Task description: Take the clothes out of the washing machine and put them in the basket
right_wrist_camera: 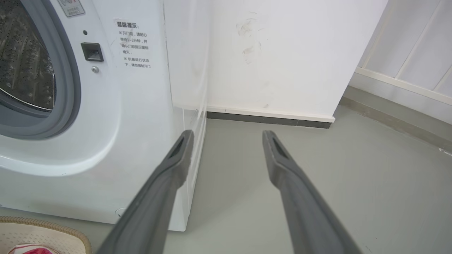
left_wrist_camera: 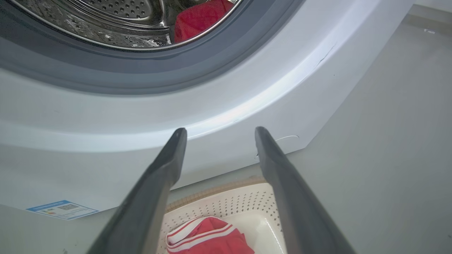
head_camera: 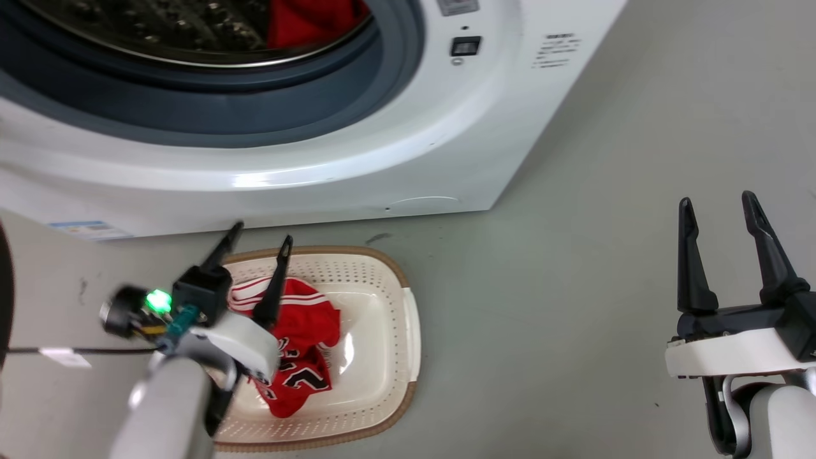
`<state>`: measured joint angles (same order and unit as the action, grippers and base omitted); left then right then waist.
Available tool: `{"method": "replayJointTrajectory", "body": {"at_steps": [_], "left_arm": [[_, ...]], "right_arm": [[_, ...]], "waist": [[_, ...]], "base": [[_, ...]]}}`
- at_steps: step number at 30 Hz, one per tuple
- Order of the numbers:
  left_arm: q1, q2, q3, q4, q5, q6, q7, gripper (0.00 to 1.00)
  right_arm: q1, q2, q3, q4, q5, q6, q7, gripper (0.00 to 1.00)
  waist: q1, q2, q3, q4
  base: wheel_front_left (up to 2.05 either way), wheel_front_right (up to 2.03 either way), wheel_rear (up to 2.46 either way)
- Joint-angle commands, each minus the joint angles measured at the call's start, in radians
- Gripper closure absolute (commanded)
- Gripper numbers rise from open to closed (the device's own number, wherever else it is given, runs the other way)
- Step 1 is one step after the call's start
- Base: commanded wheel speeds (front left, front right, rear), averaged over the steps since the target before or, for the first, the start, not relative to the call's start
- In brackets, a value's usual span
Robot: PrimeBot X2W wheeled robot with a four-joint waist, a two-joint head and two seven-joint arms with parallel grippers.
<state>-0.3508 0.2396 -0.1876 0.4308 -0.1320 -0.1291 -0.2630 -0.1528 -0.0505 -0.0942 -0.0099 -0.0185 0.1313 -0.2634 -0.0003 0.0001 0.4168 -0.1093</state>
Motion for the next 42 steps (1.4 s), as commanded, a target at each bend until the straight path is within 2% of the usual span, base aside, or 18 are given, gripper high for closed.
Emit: {"method": "replayJointTrajectory", "body": {"at_steps": [1, 3, 5, 9, 15, 20, 26, 29, 32, 37, 42], "left_arm": [[-0.032, 0.026, -0.002, -0.022, 0.023, 0.0, -0.003, 0.0], [-0.06, 0.038, 0.004, -0.04, 0.015, 0.001, -0.003, 0.0], [-0.105, 0.073, -0.002, -0.041, 0.01, 0.001, -0.002, 0.0], [-0.239, 0.144, -0.028, -0.034, -0.039, 0.0, 0.072, 0.0], [-0.483, 0.275, -0.091, -0.006, -0.161, 0.0, 0.291, 0.0], [-0.725, 0.401, -0.199, 0.051, -0.254, 0.0, 0.496, 0.0], [-1.005, 0.502, -0.309, 0.156, -0.328, 0.0, 0.735, 0.0], [-1.114, 0.522, -0.338, 0.223, -0.362, 0.0, 0.856, 0.0], [-1.196, 0.507, -0.359, 0.29, -0.376, 0.0, 0.938, 0.0], [-1.255, 0.495, -0.417, 0.366, -0.378, 0.0, 0.978, 0.0], [-1.262, 0.484, -0.472, 0.422, -0.398, 0.0, 0.978, 0.0]], "right_arm": [[0.009, 0.001, 0.002, 0.001, 0.012, -0.001, -0.002, 0.0], [0.009, 0.001, 0.003, 0.003, 0.023, -0.001, -0.002, 0.0], [0.01, 0.001, 0.005, 0.003, 0.032, -0.001, -0.002, 0.0], [-0.001, 0.001, 0.01, 0.002, 0.055, -0.001, -0.002, 0.0], [-0.017, 0.001, 0.018, -0.004, 0.099, -0.001, -0.002, 0.0], [-0.033, 0.001, 0.045, -0.007, 0.139, -0.001, -0.002, 0.0], [-0.039, 0.001, 0.107, -0.02, 0.179, -0.001, -0.002, 0.0], [-0.028, 0.002, 0.131, -0.022, 0.204, -0.001, -0.002, 0.0], [-0.006, 0.001, 0.139, -0.024, 0.213, -0.001, -0.002, 0.0], [0.01, 0.002, 0.151, -0.04, 0.189, -0.001, -0.002, 0.0], [0.022, 0.001, 0.154, -0.049, 0.214, -0.001, -0.002, 0.0]], "waist": [[0.0003, -0.0001, 0.003, -0.024], [0.0003, -0.0001, 0.013, -0.043], [0.0003, -0.0001, 0.029, -0.065], [0.0003, -0.0001, 0.074, -0.115], [0.0003, -0.0001, 0.168, -0.193], [0.0003, -0.0001, 0.259, -0.258], [0.0003, -0.0001, 0.352, -0.34], [0.0003, -0.0001, 0.391, -0.374], [0.0003, -0.0001, 0.409, -0.379], [0.0003, -0.0001, 0.428, -0.382], [0.0003, -0.0001, 0.444, -0.381]], "base": [[0.0, 0.0, 0.0], [0.0, 0.0, 0.0], [0.0, 0.0, 0.0], [0.0, 0.0, 0.0], [0.0, 0.0, 0.0], [0.0, 0.0, 0.0], [0.0, 0.0, 0.0], [0.0, 0.0, 0.0], [0.0, 0.0, 0.0], [0.0, 0.0, 0.0], [0.0, 0.0, 0.0]]}}
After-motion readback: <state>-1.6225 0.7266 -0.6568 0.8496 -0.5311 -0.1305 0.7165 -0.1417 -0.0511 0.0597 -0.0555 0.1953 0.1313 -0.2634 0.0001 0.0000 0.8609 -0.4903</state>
